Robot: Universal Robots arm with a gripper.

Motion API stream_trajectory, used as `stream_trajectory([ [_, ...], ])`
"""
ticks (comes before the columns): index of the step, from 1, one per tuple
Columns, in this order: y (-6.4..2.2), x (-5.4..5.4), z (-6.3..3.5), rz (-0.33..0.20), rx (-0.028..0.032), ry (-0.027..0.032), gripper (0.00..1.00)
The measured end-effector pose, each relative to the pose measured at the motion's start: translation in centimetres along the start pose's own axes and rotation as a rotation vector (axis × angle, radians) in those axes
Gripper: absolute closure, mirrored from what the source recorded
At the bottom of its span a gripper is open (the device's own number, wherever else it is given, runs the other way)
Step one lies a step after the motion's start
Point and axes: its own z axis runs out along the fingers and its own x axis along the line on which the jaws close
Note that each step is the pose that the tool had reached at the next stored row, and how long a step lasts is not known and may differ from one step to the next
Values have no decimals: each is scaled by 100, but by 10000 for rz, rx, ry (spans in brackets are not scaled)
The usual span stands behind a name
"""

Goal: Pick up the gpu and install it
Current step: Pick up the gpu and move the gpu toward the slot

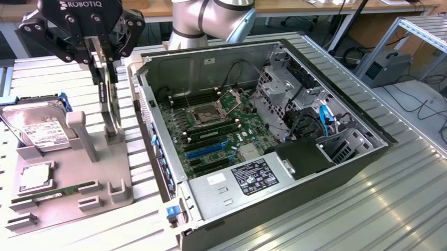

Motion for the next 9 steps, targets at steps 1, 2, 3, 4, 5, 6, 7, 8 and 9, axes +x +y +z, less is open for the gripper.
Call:
stream_trajectory([
  [1,0,-6,1,0,-1,-1,73],
  [2,1,-13,1,0,-1,-1,73],
  [3,1,-18,1,0,-1,-1,73],
  [4,2,-24,1,0,0,0,73],
  [5,2,-31,1,0,-1,-1,73],
  [6,3,-38,1,0,0,0,73],
  [7,3,-46,2,0,0,0,73],
  [8,4,-56,2,0,0,-1,73],
  [9,5,-61,2,1,-1,-1,73],
])
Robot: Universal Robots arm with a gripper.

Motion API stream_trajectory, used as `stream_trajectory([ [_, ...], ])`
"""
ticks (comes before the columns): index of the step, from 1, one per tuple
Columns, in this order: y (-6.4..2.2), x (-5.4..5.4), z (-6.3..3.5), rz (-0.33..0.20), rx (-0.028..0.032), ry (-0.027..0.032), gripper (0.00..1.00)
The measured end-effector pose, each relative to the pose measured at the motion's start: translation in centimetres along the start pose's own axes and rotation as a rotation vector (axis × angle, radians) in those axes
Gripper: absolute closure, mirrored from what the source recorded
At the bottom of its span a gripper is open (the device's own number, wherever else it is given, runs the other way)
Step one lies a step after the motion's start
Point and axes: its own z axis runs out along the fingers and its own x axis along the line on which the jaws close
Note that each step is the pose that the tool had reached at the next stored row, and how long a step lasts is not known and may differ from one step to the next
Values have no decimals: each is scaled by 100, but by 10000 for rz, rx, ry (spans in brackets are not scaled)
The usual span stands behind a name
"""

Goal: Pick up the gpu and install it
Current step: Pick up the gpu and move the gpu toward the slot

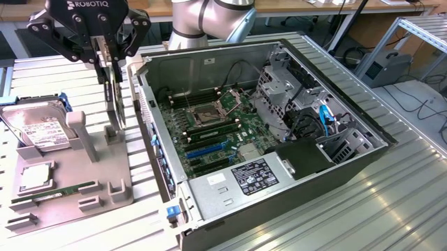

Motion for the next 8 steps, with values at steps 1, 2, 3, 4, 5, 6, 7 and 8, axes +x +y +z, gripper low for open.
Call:
stream_trajectory([
  [1,0,-4,0,0,1,1,73],
  [2,1,-9,0,0,0,0,73],
  [3,1,-15,0,0,0,0,73],
  [4,2,-20,0,0,0,0,73],
  [5,2,-25,0,-1,1,1,73],
  [6,2,-29,1,0,0,0,73],
  [7,2,-33,1,0,0,0,73],
  [8,3,-36,1,0,0,0,73],
])
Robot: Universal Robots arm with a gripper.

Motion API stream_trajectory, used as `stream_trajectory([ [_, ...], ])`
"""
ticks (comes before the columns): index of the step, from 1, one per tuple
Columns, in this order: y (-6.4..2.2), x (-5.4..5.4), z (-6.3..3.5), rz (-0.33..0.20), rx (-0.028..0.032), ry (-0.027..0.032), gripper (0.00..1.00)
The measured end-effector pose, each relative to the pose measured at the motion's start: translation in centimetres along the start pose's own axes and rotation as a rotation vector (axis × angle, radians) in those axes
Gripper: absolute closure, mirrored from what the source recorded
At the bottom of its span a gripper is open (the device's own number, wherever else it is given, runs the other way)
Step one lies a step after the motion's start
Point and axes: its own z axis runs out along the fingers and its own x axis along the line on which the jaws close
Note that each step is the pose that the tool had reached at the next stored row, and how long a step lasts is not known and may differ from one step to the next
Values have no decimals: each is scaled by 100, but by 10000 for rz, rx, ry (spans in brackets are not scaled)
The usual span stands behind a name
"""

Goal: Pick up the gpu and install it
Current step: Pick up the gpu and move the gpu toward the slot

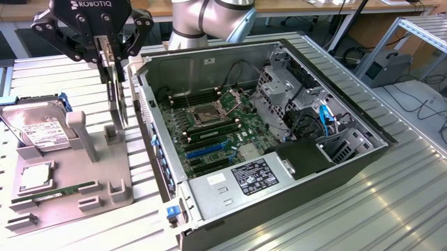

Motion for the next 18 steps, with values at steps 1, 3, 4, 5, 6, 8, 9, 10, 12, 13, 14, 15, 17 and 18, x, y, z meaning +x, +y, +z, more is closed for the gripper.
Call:
stream_trajectory([
  [1,0,-3,0,1,0,0,73],
  [3,1,-8,0,0,0,1,73],
  [4,1,-10,0,0,0,0,73],
  [5,1,-15,0,0,0,0,73],
  [6,2,-20,0,-1,0,1,73],
  [8,3,-30,1,-1,0,1,73],
  [9,3,-36,1,0,0,0,73],
  [10,3,-44,1,0,0,0,73],
  [12,5,-58,2,0,0,0,73],
  [13,5,-65,2,1,0,0,73],
  [14,6,-70,2,0,-1,0,73],
  [15,6,-75,2,1,0,0,73],
  [17,7,-84,2,0,0,0,73],
  [18,7,-88,2,0,0,0,73],
])
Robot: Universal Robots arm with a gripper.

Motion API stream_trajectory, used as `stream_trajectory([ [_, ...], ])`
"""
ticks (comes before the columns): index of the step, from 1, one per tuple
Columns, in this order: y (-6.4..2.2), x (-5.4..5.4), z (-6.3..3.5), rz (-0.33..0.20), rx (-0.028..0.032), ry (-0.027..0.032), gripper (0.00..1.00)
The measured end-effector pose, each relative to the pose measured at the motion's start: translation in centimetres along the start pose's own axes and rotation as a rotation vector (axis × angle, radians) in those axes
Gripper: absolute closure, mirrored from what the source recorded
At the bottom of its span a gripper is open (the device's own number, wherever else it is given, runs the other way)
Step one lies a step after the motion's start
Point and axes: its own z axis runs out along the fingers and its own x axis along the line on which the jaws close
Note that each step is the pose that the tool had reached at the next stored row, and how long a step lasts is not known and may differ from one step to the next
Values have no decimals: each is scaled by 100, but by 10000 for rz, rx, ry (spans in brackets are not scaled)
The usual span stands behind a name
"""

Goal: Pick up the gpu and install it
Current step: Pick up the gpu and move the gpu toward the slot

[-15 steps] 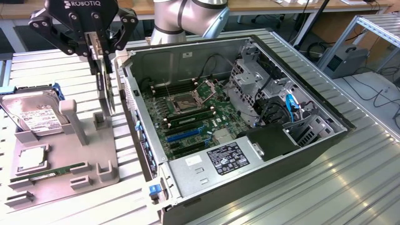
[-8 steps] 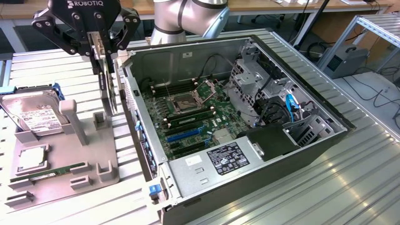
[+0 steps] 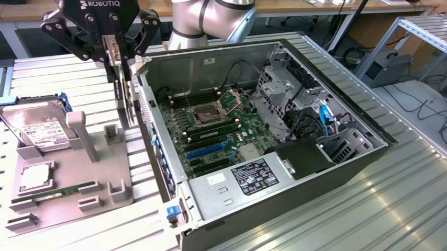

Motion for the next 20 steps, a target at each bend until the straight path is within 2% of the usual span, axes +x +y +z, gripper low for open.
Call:
stream_trajectory([
  [20,5,-71,2,0,0,0,73],
])
